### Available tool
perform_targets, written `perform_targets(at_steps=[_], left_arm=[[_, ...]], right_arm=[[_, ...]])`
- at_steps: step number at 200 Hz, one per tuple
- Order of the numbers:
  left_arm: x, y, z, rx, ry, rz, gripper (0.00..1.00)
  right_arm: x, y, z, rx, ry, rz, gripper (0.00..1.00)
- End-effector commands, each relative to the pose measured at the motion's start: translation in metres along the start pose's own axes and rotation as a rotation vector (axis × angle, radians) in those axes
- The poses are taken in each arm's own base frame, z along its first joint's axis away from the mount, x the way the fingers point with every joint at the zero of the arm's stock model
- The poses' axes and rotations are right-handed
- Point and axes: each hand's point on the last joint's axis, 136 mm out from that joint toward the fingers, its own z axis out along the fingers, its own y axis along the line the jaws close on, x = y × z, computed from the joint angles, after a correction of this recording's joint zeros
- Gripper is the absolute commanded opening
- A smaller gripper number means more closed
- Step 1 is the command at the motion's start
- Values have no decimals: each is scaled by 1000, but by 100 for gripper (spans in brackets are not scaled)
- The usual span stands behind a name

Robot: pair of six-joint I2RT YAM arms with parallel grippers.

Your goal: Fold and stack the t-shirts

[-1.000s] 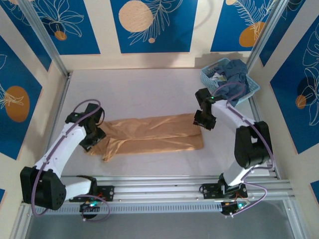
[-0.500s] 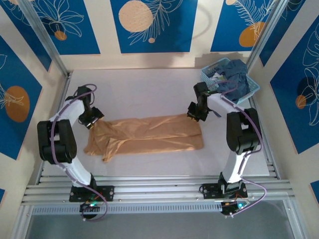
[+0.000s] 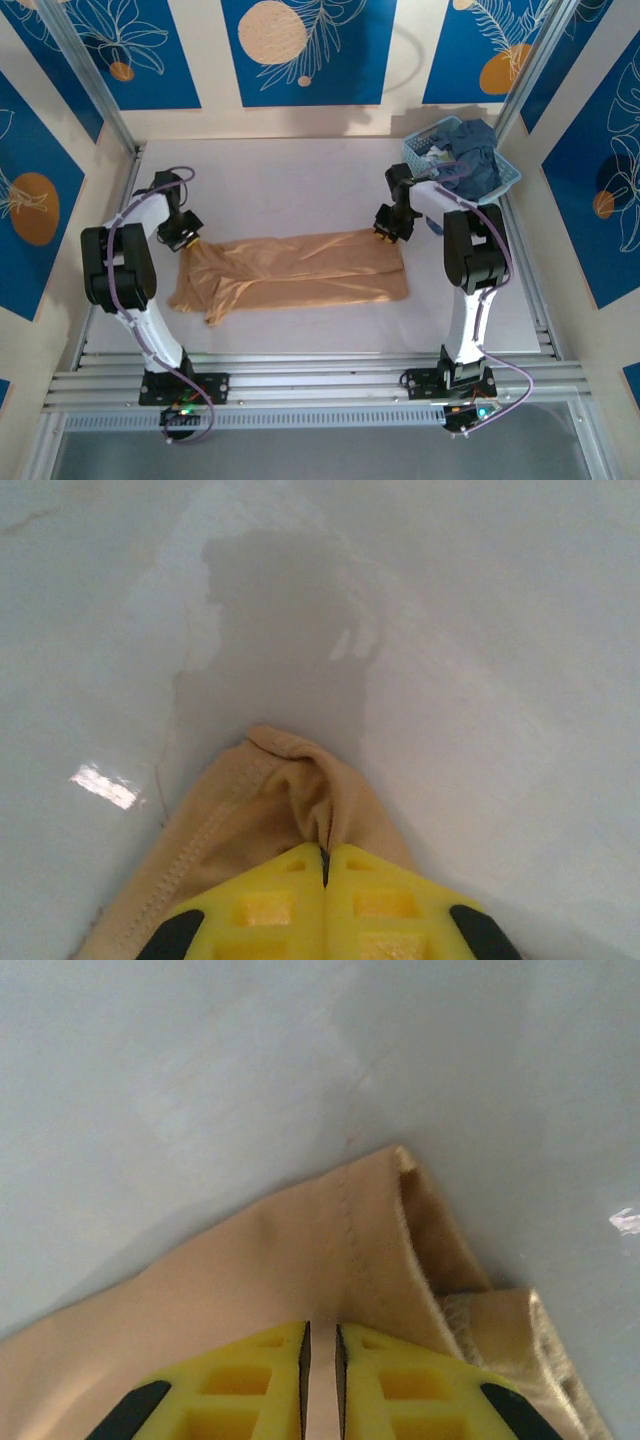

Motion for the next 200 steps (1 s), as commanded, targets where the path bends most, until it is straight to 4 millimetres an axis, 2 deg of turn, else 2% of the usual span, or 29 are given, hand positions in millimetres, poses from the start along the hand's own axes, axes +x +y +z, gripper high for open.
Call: perform_targets(at_steps=[1,49,76,92,108,123,135,142,151,169,180,200], left_arm=[[-19,12,0,-43,-33,-18,0],[-32,28,-3,-46,-28,-59,0],[-33,35,0,-53,4,-84,0],[-33,33,3,-39,22,-86,0],[-32,25,2,2,36,-78,0],[-32,23,-10,2,22,-65,21],[-30,25,-28,-13,-15,-54,43],[-28,25,-39,-9,-41,-50,51],[-22,24,-52,-3,-67,-36,56],[-1,22,-70,10,-84,14,58],[19,14,-71,43,-58,55,58],[68,-13,-66,137,39,162,57]], right_arm=[[-5,-15,-2,74,5,34,17],[-3,-33,14,138,56,38,16],[-3,-35,16,137,47,25,16],[-4,-28,15,105,39,-3,16],[-9,-16,5,67,2,-55,16],[-12,-3,-10,47,-40,-111,18],[-12,6,-25,34,-70,-146,20],[-12,11,-34,21,-88,-165,22],[-9,17,-45,2,-107,-187,25],[3,30,-62,-43,-130,-235,32],[14,38,-69,-68,-132,-269,35],[39,58,-75,-163,-105,-335,37]])
